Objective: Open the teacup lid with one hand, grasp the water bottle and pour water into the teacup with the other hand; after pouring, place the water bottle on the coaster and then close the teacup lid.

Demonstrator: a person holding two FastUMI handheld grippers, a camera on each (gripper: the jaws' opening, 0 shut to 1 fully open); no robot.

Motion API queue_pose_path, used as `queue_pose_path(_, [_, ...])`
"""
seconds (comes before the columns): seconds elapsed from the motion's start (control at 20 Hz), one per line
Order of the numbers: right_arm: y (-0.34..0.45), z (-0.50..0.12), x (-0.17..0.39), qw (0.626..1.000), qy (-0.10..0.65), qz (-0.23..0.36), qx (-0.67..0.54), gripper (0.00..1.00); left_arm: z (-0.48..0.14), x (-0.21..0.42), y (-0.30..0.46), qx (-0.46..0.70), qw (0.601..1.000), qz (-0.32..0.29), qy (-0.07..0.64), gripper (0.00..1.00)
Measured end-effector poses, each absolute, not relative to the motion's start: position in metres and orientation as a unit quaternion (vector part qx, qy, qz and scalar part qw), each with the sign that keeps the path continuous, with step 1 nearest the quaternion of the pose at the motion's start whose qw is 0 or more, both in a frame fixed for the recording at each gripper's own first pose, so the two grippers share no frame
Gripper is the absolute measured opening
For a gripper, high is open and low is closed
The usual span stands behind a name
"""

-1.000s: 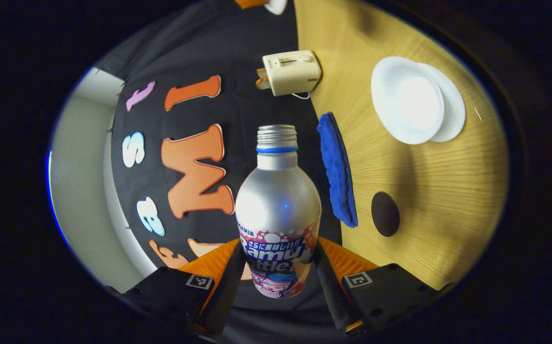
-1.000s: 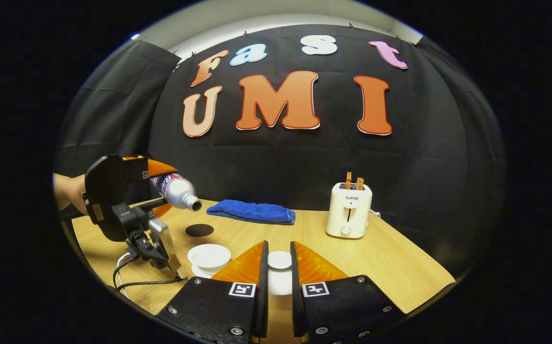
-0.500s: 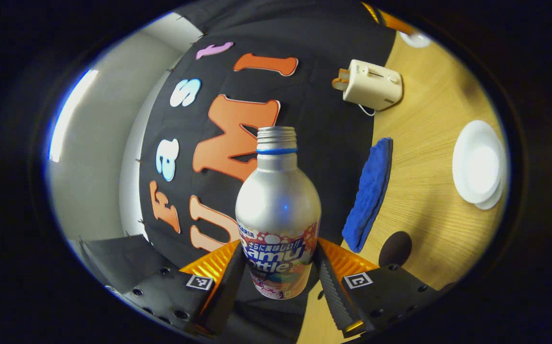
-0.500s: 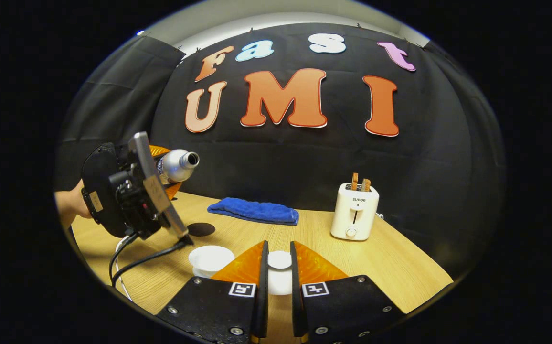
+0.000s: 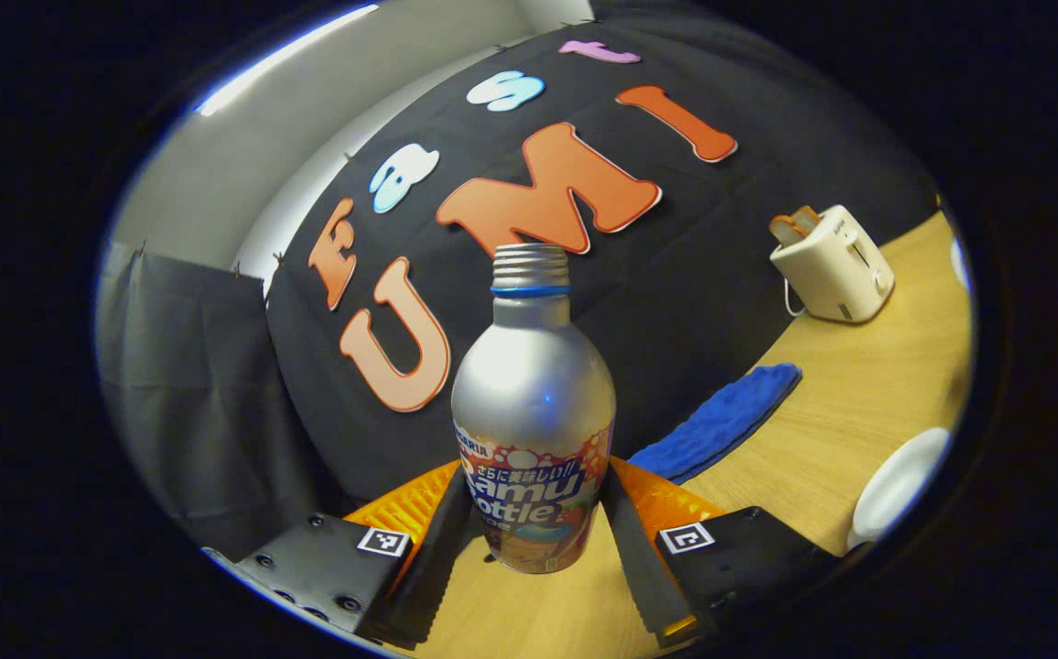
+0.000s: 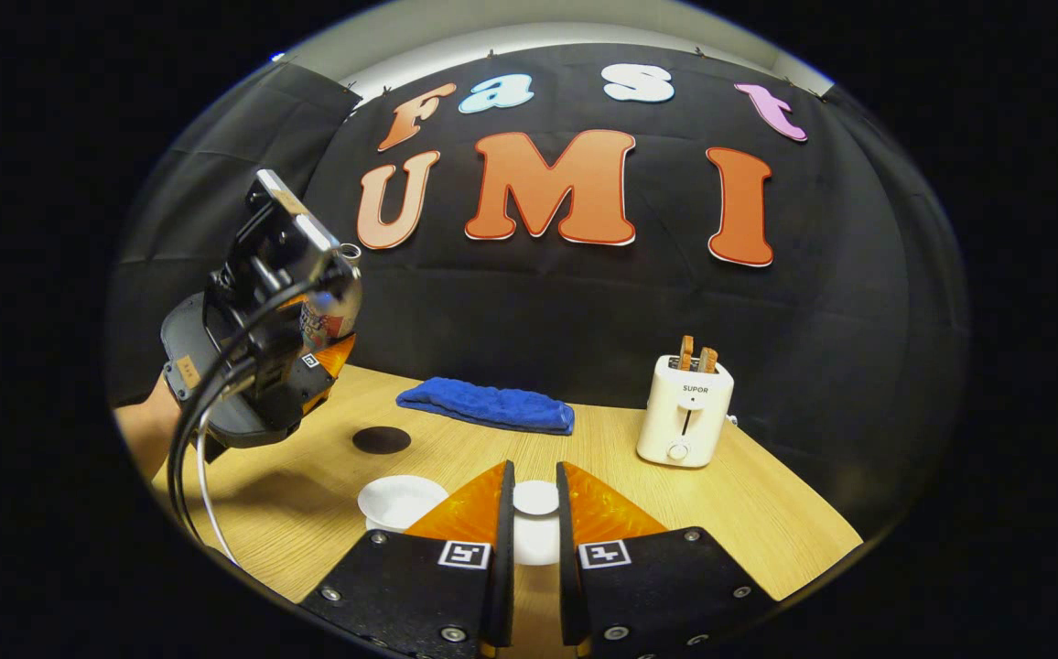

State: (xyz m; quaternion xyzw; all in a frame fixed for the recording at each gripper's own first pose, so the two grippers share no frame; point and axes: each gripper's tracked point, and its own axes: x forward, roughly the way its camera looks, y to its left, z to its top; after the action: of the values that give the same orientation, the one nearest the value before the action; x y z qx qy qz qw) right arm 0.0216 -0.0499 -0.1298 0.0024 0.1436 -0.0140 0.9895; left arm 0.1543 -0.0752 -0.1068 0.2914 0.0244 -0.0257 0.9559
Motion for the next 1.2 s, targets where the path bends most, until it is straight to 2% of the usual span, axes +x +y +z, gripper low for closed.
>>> queue_pose_path(0.3, [-0.054,-0.142,0.026,0.988,0.156,-0.021,0.006,0.21,-0.129,0.157,-0.088,0.113,0.989,-0.047,0.077,0.83])
queue_pose_path(0.35, [-0.055,-0.142,0.028,0.988,0.155,-0.022,0.006,0.21,-0.132,0.159,-0.085,0.075,0.992,-0.050,0.083,0.79])
queue_pose_path(0.4, [-0.055,-0.142,0.028,0.988,0.155,-0.023,0.007,0.21,-0.134,0.162,-0.082,0.042,0.994,-0.048,0.089,0.84])
queue_pose_path(0.6, [-0.056,-0.143,0.031,0.988,0.156,-0.023,0.009,0.21,-0.157,0.166,-0.079,-0.039,0.990,-0.050,0.129,0.84])
queue_pose_path(0.8, [-0.055,-0.149,0.034,0.986,0.162,-0.021,0.010,0.21,-0.188,0.175,-0.080,-0.089,0.981,-0.056,0.165,0.84])
queue_pose_path(0.85, [-0.054,-0.150,0.035,0.986,0.163,-0.022,0.009,0.21,-0.198,0.178,-0.081,-0.096,0.978,-0.056,0.176,0.80])
queue_pose_path(0.95, [-0.052,-0.151,0.038,0.986,0.164,-0.020,0.006,0.21,-0.213,0.181,-0.076,-0.099,0.975,-0.053,0.192,0.84])
queue_pose_path(1.0, [-0.052,-0.152,0.039,0.986,0.163,-0.018,0.006,0.21,-0.219,0.180,-0.076,-0.095,0.974,-0.051,0.199,0.80])
queue_pose_path(1.1, [-0.048,-0.152,0.041,0.987,0.161,-0.014,0.008,0.21,-0.229,0.182,-0.079,-0.090,0.972,-0.054,0.209,0.87])
queue_pose_path(1.15, [-0.047,-0.152,0.043,0.987,0.161,-0.012,0.009,0.21,-0.233,0.184,-0.080,-0.087,0.972,-0.057,0.212,0.87])
queue_pose_path(1.2, [-0.045,-0.151,0.044,0.987,0.161,-0.011,0.011,0.21,-0.236,0.185,-0.081,-0.082,0.971,-0.056,0.216,0.81])
